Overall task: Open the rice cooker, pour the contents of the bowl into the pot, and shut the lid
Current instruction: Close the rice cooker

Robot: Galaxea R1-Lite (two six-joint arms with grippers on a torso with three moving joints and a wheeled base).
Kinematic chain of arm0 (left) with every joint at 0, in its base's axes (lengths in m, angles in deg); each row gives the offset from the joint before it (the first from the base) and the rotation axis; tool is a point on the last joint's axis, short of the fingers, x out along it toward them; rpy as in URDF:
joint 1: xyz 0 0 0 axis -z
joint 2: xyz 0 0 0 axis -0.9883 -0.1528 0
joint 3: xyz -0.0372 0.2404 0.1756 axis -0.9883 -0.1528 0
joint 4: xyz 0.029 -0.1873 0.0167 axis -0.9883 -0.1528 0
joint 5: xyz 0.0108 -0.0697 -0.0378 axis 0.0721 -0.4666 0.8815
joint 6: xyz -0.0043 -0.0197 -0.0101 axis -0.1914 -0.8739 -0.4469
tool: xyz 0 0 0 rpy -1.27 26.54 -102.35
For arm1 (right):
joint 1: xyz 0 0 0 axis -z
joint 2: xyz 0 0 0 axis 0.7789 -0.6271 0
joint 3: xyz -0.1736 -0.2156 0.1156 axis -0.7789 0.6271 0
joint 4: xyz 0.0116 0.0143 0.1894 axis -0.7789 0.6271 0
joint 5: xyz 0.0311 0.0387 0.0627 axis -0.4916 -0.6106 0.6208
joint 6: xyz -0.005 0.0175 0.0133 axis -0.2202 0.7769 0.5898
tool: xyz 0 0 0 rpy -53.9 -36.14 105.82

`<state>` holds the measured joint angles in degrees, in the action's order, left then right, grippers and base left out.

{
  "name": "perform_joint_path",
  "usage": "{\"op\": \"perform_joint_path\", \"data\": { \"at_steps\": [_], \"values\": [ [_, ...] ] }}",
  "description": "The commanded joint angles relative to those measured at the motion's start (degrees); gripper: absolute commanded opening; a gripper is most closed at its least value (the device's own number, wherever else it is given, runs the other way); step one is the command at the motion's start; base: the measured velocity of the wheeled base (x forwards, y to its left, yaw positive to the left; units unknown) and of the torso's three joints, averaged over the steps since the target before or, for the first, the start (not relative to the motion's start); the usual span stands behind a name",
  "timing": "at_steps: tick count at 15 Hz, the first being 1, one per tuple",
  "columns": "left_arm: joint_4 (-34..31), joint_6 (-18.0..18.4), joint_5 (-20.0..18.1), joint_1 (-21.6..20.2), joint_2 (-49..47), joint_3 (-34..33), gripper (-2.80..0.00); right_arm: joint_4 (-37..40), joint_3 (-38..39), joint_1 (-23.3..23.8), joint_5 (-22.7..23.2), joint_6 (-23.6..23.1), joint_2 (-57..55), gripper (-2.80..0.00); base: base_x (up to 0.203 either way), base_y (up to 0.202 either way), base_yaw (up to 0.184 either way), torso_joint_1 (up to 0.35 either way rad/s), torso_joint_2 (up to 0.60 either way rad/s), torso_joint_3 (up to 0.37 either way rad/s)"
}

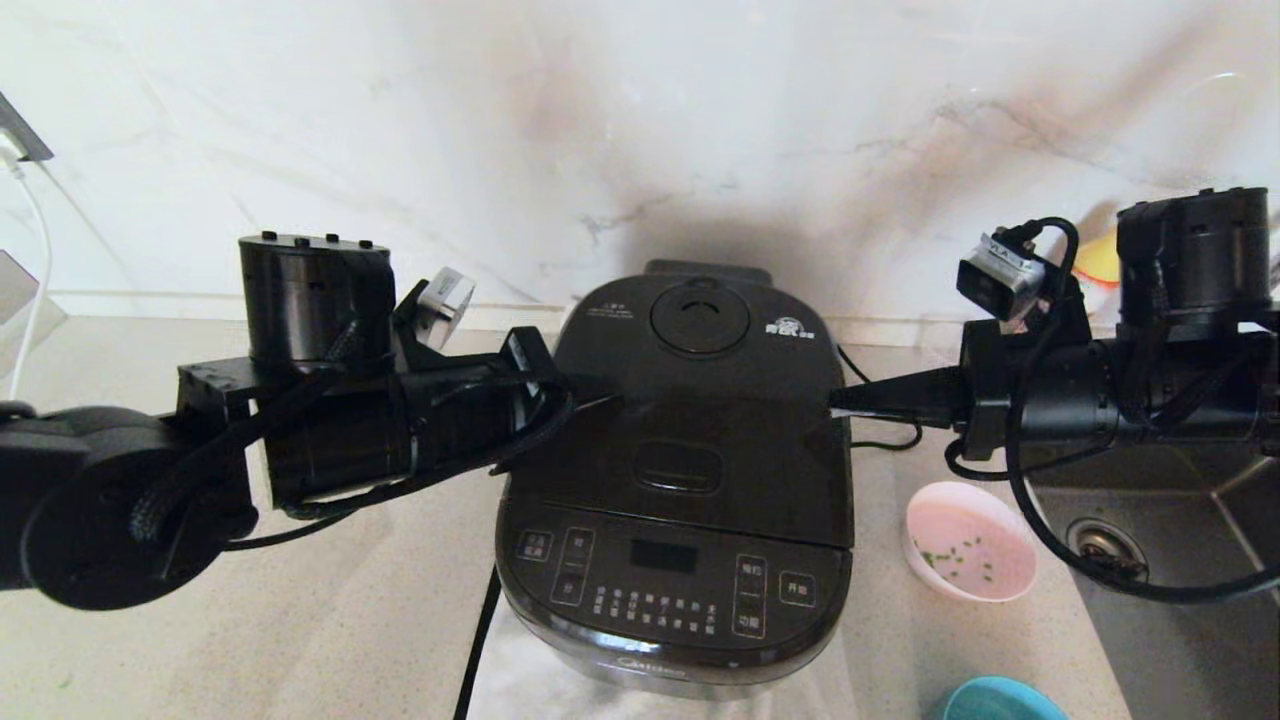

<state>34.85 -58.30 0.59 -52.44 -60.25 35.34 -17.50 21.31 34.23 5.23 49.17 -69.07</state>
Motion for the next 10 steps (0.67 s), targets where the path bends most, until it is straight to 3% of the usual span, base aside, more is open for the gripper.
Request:
{"op": "perform_joint_path", "data": {
  "at_steps": [1, 7, 10],
  "values": [
    [-0.8, -0.7, 0.1, -1.4, -0.9, -1.9, -2.80, -0.1, 0.3, -1.3, 0.2, 0.2, -0.9, -2.80, 0.000, 0.000, 0.000, 0.000, 0.00, 0.000],
    [-0.7, -0.5, 0.3, -3.6, 0.2, -2.5, -2.80, 0.0, -0.4, -2.6, 0.1, 0.5, -0.8, -2.80, 0.000, 0.000, 0.000, 0.000, 0.00, 0.000],
    [-1.2, -0.5, 1.5, -5.0, 6.0, 2.0, -2.80, 0.7, -2.7, -1.7, -0.3, 0.8, 1.7, -2.80, 0.000, 0.000, 0.000, 0.000, 0.00, 0.000]
  ]
}}
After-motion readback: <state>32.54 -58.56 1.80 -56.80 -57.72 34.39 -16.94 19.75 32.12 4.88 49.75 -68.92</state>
